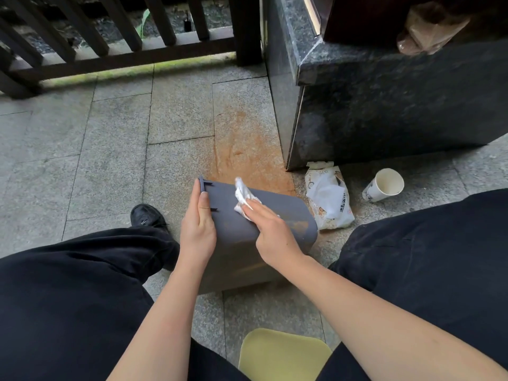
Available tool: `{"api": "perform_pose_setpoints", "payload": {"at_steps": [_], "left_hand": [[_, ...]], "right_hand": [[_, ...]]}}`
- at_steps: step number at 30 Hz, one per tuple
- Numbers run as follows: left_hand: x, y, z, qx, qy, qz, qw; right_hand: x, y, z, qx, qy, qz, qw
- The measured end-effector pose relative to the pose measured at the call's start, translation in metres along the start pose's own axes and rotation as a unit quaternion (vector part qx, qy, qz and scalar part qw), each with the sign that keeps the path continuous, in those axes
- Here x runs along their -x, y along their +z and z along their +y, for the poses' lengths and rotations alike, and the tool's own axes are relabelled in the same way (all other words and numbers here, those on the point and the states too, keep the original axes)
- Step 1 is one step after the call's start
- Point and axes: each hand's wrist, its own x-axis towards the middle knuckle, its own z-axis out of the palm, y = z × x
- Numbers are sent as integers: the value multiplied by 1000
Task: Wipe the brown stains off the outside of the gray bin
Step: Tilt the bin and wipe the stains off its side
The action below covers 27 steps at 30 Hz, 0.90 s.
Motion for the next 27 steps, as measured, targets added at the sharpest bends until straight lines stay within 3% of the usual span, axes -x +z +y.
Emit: {"api": "perform_pose_setpoints", "payload": {"at_steps": [6,10,15,21,23,27], "left_hand": [[-1,0,-2,-49,-2,2,999],[0,-2,-2,-96,-11,25,995],[3,-5,-3,-103,-41,58,992],[6,4,3,-118,-47,39,991],[8,7,4,-125,-50,32,990],[4,12,5,-104,-60,7,993]], "right_hand": [[8,22,-24,21,-35,-26,999],[14,13,-4,70,-54,-30,996],[23,-22,61,163,154,16,974],[15,-18,58,118,269,76,953],[12,-11,35,115,247,84,959],[18,31,-40,26,49,56,997]]}}
